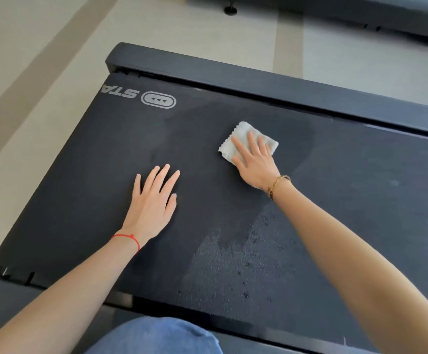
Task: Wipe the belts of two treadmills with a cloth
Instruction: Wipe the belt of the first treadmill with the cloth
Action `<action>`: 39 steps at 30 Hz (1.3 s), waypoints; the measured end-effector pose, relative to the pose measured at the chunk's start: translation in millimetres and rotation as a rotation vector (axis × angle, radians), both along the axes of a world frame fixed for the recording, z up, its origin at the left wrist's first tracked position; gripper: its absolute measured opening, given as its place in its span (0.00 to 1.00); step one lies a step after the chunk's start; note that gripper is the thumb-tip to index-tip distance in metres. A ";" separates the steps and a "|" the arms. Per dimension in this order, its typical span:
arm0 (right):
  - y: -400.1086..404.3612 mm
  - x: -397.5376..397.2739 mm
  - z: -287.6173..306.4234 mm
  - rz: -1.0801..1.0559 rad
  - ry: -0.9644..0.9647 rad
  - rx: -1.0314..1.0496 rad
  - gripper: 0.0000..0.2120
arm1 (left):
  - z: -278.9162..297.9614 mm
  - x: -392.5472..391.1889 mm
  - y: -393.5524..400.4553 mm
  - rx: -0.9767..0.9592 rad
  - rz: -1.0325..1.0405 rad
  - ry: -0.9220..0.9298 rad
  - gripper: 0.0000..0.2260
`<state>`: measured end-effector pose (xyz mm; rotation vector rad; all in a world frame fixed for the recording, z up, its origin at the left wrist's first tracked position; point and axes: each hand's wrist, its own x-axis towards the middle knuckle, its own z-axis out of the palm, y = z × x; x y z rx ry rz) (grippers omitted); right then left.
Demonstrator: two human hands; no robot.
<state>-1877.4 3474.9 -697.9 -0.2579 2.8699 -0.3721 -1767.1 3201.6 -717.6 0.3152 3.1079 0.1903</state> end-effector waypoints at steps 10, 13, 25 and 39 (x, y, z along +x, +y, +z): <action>-11.9 156.3 9.0 0.477 0.068 0.123 0.26 | -6.3 34.3 -4.1 0.024 0.039 -0.017 0.24; -28.9 133.3 10.5 0.447 0.104 0.212 0.27 | -9.0 37.2 -8.4 0.034 0.016 -0.012 0.25; -70.3 259.7 -16.5 0.407 0.174 0.064 0.28 | -16.1 54.2 -7.1 0.090 0.019 0.043 0.25; -68.1 266.9 -11.7 0.198 0.111 0.078 0.29 | -17.1 71.2 -6.2 0.137 0.034 0.078 0.25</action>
